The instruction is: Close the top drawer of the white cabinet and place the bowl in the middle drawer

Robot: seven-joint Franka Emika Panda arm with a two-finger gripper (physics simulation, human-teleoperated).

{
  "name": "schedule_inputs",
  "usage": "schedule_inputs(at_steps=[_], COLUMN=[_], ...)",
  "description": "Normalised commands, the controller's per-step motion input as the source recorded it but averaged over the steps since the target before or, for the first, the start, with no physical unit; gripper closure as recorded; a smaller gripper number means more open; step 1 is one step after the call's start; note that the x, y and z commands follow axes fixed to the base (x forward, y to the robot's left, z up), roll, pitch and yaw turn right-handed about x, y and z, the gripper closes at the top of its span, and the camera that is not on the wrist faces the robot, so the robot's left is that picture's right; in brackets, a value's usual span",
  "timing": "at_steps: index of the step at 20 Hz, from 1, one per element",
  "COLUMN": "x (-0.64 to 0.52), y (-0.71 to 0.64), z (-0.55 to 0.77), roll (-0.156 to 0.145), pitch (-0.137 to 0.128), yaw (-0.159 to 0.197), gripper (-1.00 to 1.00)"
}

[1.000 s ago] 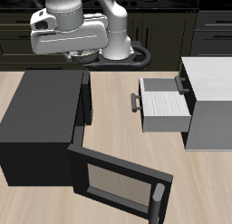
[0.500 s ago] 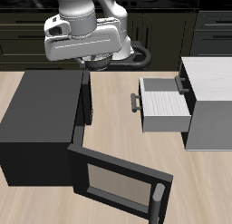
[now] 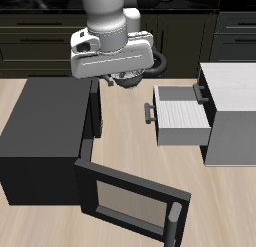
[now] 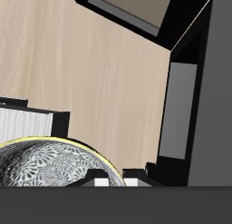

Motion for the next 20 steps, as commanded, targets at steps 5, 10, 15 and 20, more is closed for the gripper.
schedule_inputs(at_steps=[5,10,15,20], x=[-0.1,-0.15,-0.11,-0.06], y=[0.35,0.28,0.18,0.18], z=[-0.3,-0.2,-0.12,-0.05], roll=[0.023,0.034,0.02,0.016], pitch=[0.014,-0.01,0.018,0.009], yaw=[-0.009,0.058,-0.015,0.0], gripper=[1.0,1.0,1.0,1.0])
